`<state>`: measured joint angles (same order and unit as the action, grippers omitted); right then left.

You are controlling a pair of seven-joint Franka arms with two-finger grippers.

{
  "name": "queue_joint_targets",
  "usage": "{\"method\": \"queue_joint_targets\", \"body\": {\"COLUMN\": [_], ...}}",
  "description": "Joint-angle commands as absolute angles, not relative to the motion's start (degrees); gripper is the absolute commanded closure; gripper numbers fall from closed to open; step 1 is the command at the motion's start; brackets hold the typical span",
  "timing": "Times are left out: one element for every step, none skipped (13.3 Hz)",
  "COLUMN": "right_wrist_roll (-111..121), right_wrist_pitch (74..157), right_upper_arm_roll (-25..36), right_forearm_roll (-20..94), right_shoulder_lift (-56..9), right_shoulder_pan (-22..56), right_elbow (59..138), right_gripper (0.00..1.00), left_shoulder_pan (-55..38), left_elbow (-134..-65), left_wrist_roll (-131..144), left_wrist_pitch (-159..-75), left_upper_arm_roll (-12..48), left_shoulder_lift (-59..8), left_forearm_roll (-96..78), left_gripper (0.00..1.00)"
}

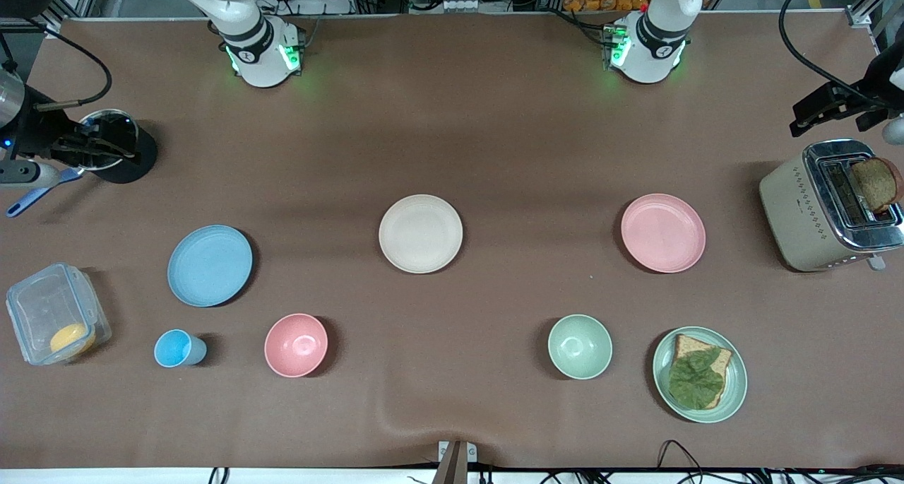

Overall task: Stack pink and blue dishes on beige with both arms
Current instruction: 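Reach the left gripper to the pink plate while the right gripper reaches blue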

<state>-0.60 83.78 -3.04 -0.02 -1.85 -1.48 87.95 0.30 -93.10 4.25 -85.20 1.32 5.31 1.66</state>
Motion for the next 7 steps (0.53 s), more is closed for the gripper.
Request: {"method": "queue_joint_targets", "body": {"right_wrist_roll": [-0.9, -0.9, -0.9, -0.9, -0.9, -0.9, -0.8], "right_wrist_pitch": [83.3, 83.3, 83.3, 83.3, 83.3, 83.3, 83.3], "right_upper_arm_roll": [-2.9, -2.9, -2.9, -2.9, -2.9, -2.9, -2.9], "right_forearm_roll": [-0.1, -0.1, -0.1, -0.1, -0.1, -0.1, -0.1], "right_shoulder_lift": [-2.2, -2.2, -2.2, -2.2, -2.2, -2.3, -2.3], "right_shoulder_pan": [-1.4, -1.4, -1.4, -1.6, -1.7, -1.8, -1.8], "right_elbow": [87.2, 87.2, 87.2, 87.2, 87.2, 87.2, 87.2], "right_gripper": [0.00, 0.00, 0.00, 0.00, 0.00, 0.00, 0.00], "left_shoulder_pan": [0.4, 0.4, -0.1, -0.2, 0.0, -0.1, 0.1], "left_elbow": [-92.8, -92.7, -92.7, -92.5, -92.5, -93.1, -93.3], "left_wrist_roll": [4.8, 4.4, 4.3, 4.3, 3.8, 3.7, 3.9], "left_wrist_pitch": [-84.6, -84.6, -84.6, -84.6, -84.6, -84.7, -85.1], "left_upper_arm_roll": [1.2, 1.2, 1.2, 1.7, 1.7, 1.8, 1.8], "left_shoulder_lift": [5.7, 5.0, 4.8, 3.5, 1.5, 0.0, -1.7], "left_forearm_roll": [1.2, 1.3, 1.6, 3.0, 3.2, 3.4, 3.4], "left_gripper": [0.00, 0.00, 0.00, 0.00, 0.00, 0.00, 0.00]}}
